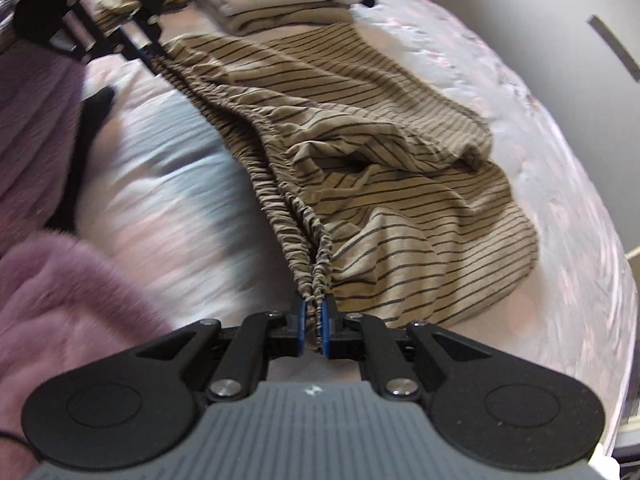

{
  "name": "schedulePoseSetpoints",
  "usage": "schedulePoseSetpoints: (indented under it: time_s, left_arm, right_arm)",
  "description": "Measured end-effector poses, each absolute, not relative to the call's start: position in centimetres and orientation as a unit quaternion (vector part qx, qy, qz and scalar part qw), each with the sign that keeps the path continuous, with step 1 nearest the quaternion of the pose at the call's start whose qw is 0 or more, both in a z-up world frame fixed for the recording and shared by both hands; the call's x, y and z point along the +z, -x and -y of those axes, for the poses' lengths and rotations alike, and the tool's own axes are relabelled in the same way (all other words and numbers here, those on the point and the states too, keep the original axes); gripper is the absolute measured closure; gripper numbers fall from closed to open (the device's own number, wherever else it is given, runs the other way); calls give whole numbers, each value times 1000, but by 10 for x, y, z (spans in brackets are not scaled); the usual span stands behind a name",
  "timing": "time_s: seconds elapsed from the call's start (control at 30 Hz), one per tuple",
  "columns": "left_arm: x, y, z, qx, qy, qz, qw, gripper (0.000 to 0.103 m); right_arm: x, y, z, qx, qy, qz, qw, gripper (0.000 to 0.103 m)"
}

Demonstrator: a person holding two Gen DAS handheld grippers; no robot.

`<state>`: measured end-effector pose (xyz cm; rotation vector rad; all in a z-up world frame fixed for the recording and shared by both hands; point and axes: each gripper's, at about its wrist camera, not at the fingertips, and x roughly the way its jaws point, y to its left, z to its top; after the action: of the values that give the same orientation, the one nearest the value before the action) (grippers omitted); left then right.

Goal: Fold clothes
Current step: 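Lay the pants down on the bed with both grippers, waistband first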

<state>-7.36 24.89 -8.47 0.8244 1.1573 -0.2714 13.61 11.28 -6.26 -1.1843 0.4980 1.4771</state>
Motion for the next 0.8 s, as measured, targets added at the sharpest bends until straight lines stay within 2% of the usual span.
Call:
schedulePoseSetpoints:
  time_s: [0.17, 0.4, 0.43, 0.5, 0.57, 0.63, 0.7, 0.8]
  left_arm:
    - [-106, 78, -240, -166, -388, -556, 716, 96]
    - [-145, 39, -262, -158, -293, -636, 696, 92]
    - [-149, 36, -265, -159, -279, -644, 694, 90]
    - [-153, 38, -269, -162, -261, -653, 692, 79]
    - [-154, 43, -272, -167, -251, -656, 692, 70]
    - [-149, 48, -275, -167, -242, -649, 702, 69]
    - [-136, 54, -280, -163, -229, -628, 726, 62]
    - [-119, 58, -286, -152, -201, -590, 768, 60]
  right_arm:
    - [-78, -126, -100, 632, 532, -233, 513, 94]
    - [-100, -139, -111, 619, 516, -295, 514, 93]
    - [-103, -141, -113, 617, 513, -304, 514, 91]
    - [-110, -144, -116, 612, 508, -321, 514, 83]
    - [-116, -148, -119, 608, 503, -339, 513, 67]
    - [-107, -148, -113, 613, 491, -334, 522, 64]
    - [-94, -150, -104, 621, 471, -331, 531, 61]
    - [-79, -150, -92, 635, 432, -326, 551, 60]
